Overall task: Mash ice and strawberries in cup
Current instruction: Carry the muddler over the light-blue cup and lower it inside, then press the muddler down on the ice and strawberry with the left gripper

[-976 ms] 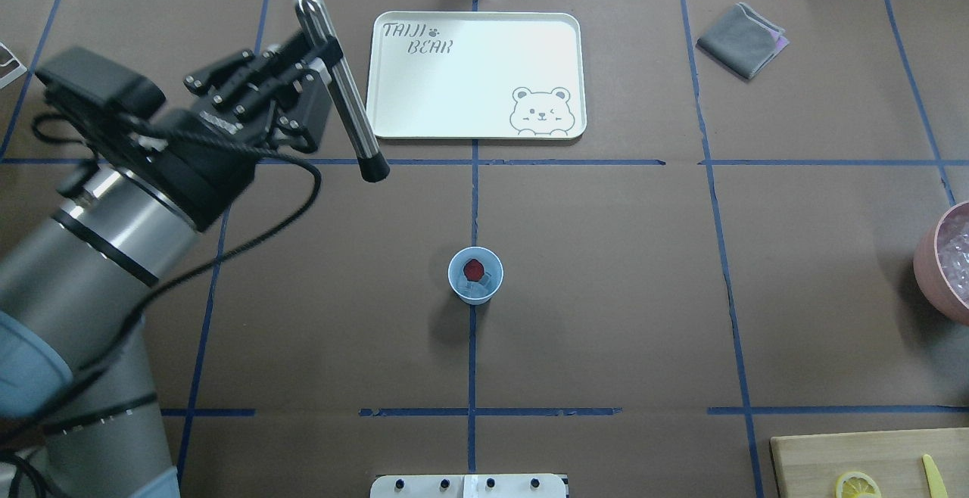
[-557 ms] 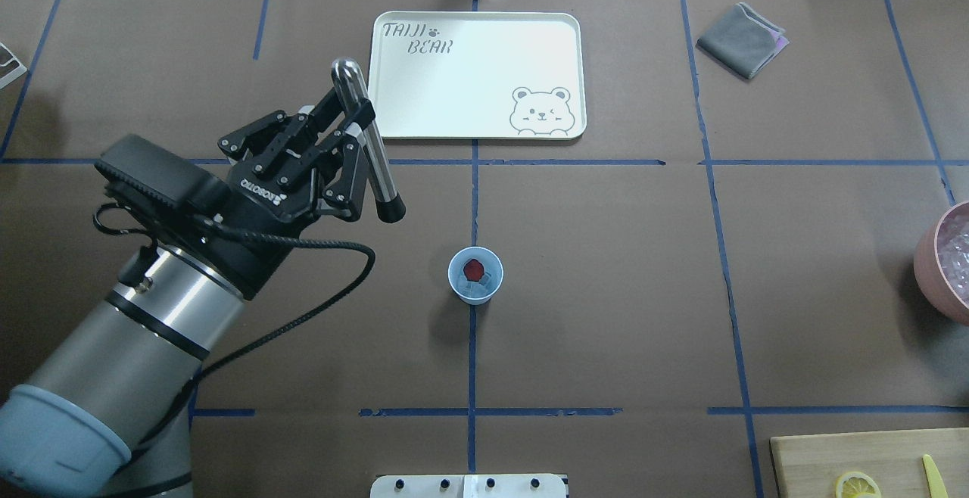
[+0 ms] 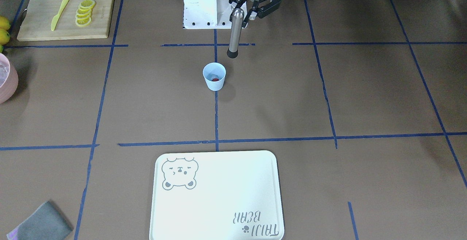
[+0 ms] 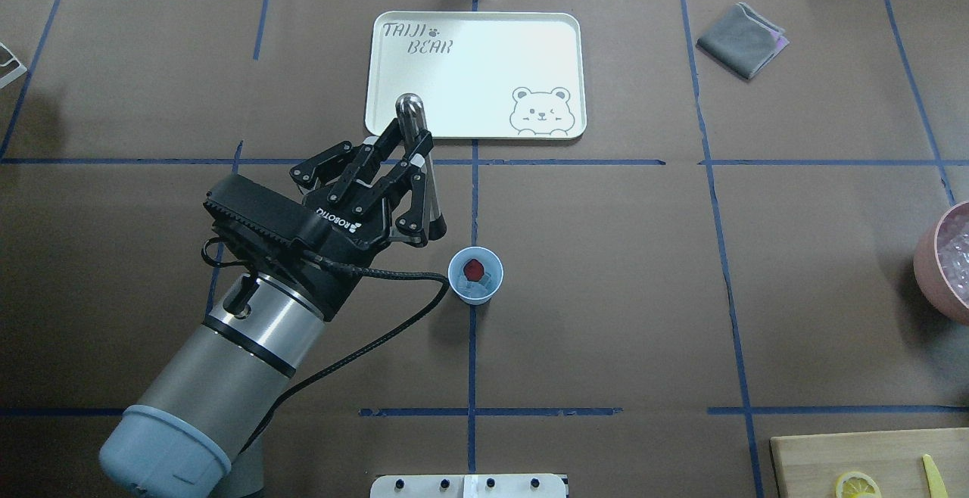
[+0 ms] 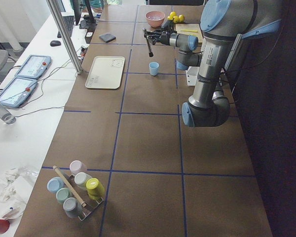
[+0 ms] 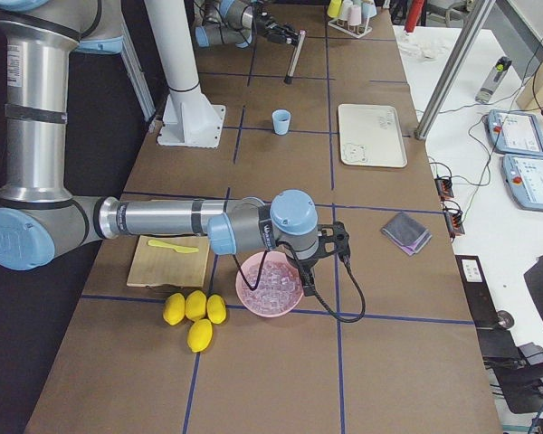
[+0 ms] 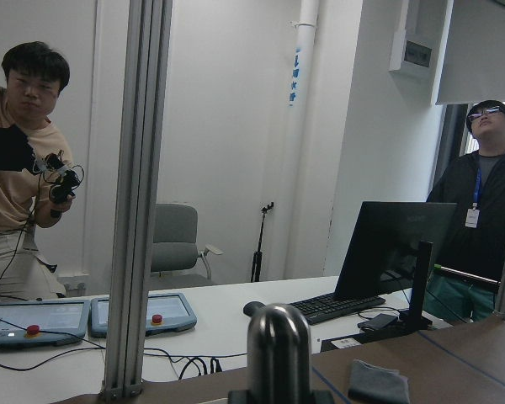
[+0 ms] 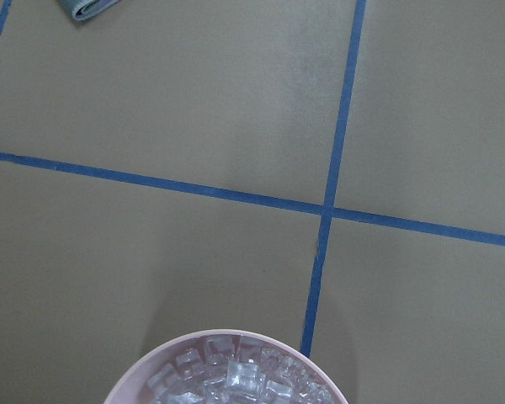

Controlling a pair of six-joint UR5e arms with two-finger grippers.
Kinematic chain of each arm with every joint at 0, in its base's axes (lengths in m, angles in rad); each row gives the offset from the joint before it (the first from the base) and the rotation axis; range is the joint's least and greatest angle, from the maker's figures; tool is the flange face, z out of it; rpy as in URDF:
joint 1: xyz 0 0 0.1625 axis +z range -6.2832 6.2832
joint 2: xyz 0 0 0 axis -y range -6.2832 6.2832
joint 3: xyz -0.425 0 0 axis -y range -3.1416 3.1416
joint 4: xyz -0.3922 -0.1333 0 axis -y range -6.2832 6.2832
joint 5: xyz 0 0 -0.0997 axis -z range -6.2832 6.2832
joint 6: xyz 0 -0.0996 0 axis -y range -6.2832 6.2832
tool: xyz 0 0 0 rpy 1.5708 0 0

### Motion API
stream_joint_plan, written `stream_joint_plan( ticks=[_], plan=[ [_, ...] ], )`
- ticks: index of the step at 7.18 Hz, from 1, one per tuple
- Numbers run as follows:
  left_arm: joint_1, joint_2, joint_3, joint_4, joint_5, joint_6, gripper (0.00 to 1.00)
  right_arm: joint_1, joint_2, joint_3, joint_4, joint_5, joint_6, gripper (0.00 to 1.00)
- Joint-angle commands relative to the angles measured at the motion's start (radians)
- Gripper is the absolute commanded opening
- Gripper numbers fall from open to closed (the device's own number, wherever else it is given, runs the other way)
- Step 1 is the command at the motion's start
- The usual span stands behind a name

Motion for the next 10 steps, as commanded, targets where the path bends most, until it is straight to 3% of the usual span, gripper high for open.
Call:
stream_joint_plan(
  ticks=[1,3,5,7,10],
  plan=[
    [0.001,-0.018,0.052,-0.074,-0.047,-0.001,0.00,0.000,0.001,-0.001,0.000,-0.002,0.000,0.99],
    [-0.001,-0.082,0.219,-0.204,-0.066,-0.001,0.00,0.000,0.000,-0.006,0.000,-0.003,-0.002,0.99],
    [-0.002,-0.081,0.235,-0.218,-0.065,-0.001,0.00,0.000,0.000,-0.004,0.000,-0.003,-0.002,0.99],
    [-0.001,-0.078,0.319,-0.313,-0.065,-0.003,0.00,0.000,0.000,-0.006,0.000,-0.003,-0.002,0.99],
    [0.031,-0.069,0.304,-0.312,-0.054,-0.007,0.00,0.000,0.000,-0.007,0.001,-0.005,-0.002,0.99]
  ],
)
